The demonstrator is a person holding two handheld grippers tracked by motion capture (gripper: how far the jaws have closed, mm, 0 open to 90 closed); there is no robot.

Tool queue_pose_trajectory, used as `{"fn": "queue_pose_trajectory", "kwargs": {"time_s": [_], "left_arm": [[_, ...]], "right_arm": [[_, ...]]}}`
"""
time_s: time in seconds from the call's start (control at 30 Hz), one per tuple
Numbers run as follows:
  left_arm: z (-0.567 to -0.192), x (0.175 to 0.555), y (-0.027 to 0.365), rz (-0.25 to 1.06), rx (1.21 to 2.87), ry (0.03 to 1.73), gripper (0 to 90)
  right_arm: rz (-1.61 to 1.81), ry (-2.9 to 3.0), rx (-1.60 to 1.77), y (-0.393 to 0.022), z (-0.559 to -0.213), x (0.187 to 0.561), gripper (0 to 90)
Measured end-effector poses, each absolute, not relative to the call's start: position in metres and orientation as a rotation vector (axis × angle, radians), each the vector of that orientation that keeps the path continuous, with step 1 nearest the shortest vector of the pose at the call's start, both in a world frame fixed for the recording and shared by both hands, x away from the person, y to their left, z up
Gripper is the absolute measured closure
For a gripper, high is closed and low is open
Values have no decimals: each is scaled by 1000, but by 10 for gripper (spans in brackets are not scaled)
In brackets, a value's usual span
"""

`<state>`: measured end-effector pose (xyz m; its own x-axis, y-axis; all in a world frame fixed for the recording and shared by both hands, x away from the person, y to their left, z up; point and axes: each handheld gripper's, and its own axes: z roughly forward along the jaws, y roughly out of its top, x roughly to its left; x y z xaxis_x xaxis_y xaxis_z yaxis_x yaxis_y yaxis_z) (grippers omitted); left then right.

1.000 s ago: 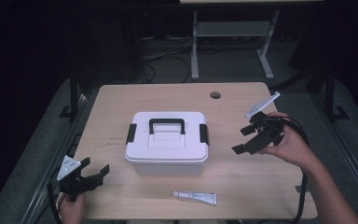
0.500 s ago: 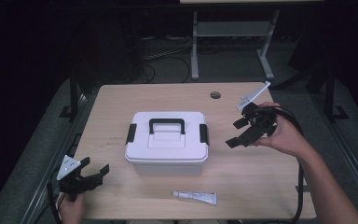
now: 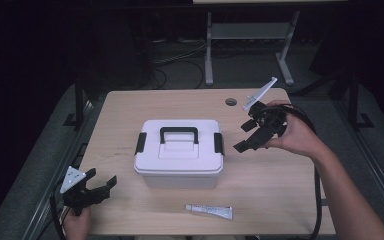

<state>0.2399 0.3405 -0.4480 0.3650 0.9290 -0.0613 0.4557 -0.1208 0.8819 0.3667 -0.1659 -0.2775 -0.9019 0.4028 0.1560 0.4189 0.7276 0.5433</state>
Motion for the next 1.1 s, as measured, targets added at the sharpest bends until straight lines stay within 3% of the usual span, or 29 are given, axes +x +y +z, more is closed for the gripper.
{"fn": "queue_pose_trajectory", "kwargs": {"time_s": [1.1], "left_arm": [[-448,240,344,662,1714,1236,140]], "right_arm": [[-829,-2940,-524,-106,-255,396,178]]}}
